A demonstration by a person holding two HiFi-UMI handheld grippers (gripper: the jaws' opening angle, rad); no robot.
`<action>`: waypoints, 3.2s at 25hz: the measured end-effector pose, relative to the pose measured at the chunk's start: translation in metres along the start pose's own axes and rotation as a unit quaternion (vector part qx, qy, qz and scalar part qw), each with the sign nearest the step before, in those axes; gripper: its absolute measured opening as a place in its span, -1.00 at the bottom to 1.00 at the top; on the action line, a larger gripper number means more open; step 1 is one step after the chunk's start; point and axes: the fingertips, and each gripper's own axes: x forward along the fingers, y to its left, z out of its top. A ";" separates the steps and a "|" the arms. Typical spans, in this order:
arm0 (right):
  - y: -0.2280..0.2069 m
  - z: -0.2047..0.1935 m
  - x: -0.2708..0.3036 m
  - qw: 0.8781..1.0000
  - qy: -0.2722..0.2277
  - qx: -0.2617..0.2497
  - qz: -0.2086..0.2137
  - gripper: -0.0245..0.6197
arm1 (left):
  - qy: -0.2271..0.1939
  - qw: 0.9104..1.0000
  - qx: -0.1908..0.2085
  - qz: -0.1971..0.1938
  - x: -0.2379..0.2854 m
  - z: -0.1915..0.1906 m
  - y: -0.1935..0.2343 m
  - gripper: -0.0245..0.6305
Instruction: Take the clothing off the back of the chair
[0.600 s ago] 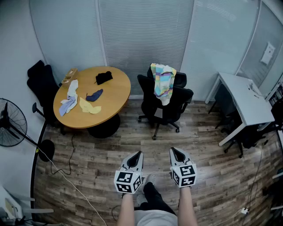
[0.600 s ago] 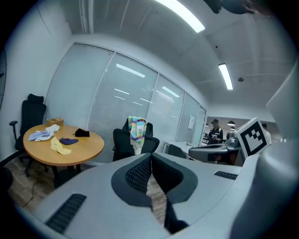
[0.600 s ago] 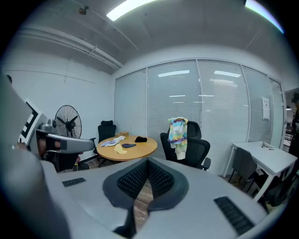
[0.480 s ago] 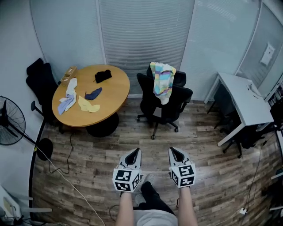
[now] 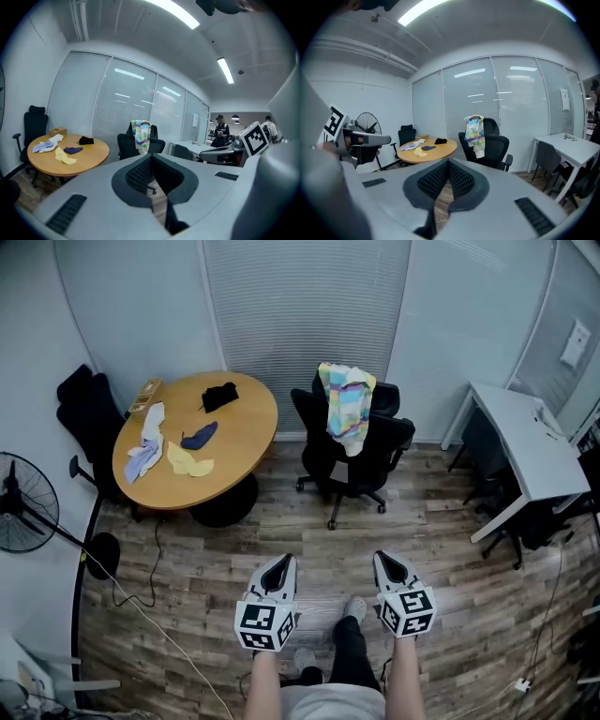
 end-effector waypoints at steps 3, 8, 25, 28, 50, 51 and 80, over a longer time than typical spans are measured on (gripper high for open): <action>-0.022 -0.002 0.010 1.000 0.002 0.006 0.002 -0.85 | 0.003 1.000 0.002 0.010 0.019 0.002 0.008 -0.84; -0.082 0.009 0.026 1.000 0.007 0.002 0.002 -0.85 | 0.041 0.997 0.011 0.059 0.076 -0.004 0.023 -0.84; -0.278 0.052 0.086 0.996 -0.004 0.039 0.077 -0.85 | 0.034 0.994 0.020 0.102 0.250 0.054 -0.046 -0.84; -0.295 0.054 0.095 0.995 -0.004 0.042 0.096 -0.85 | 0.032 0.993 0.008 0.110 0.261 0.055 -0.055 -0.84; -0.326 0.082 0.163 0.987 -0.032 0.036 0.154 -0.85 | 0.001 0.984 -0.017 0.176 0.285 0.061 -0.013 -0.84; -0.329 0.086 0.169 0.987 -0.032 0.033 0.153 -0.85 | 0.000 0.984 -0.019 0.176 0.290 0.062 -0.010 -0.84; -0.349 0.265 0.426 0.871 -0.023 -0.179 0.457 -0.85 | -0.030 0.987 -0.022 0.158 0.440 0.149 0.131 -0.84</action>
